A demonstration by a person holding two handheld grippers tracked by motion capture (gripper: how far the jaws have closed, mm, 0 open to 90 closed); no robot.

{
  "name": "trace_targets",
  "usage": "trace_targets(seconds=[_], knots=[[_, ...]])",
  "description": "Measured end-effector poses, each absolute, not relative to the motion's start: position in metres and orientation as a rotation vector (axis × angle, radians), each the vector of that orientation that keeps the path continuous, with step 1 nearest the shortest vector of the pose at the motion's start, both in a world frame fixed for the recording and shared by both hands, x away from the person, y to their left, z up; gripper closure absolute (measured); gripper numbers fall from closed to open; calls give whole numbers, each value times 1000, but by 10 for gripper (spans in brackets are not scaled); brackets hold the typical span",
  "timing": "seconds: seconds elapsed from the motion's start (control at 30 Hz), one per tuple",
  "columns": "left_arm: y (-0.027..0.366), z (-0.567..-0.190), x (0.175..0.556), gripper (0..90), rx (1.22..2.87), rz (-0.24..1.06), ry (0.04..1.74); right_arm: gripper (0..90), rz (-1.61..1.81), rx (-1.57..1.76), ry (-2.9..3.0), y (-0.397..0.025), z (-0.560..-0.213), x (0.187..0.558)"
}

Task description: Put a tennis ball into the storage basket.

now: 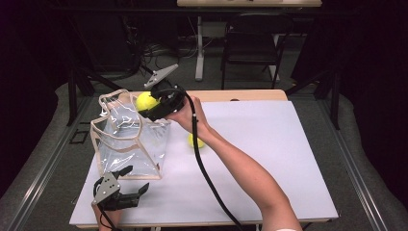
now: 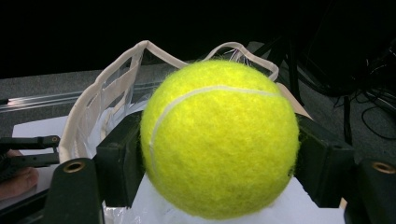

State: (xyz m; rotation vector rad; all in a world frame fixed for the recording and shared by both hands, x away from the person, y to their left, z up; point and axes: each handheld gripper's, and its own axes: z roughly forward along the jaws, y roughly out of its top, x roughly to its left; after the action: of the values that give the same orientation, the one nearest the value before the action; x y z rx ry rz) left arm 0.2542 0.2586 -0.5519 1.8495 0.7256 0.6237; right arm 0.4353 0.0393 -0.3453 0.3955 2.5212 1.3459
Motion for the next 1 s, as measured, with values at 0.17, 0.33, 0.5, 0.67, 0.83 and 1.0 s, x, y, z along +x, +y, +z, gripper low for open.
trace_targets(seconds=[0.17, 0.33, 0.5, 0.67, 0.83, 1.0], knots=[[258, -552, 255, 160, 1847, 622, 729, 266, 1356, 386, 2513, 42, -342, 434], [259, -552, 255, 160, 1843, 619, 729, 266, 1355, 381, 2513, 45, -341, 435], [259, -552, 255, 160, 1845, 620, 730, 266, 1361, 377, 2515, 49, -342, 436], [259, -552, 255, 160, 1846, 623, 729, 266, 1366, 370, 2513, 53, -341, 437], [259, -552, 254, 160, 1845, 625, 728, 266, 1367, 362, 2515, 57, -341, 437], [259, -552, 254, 160, 1846, 627, 728, 266, 1381, 362, 2513, 60, -341, 438]])
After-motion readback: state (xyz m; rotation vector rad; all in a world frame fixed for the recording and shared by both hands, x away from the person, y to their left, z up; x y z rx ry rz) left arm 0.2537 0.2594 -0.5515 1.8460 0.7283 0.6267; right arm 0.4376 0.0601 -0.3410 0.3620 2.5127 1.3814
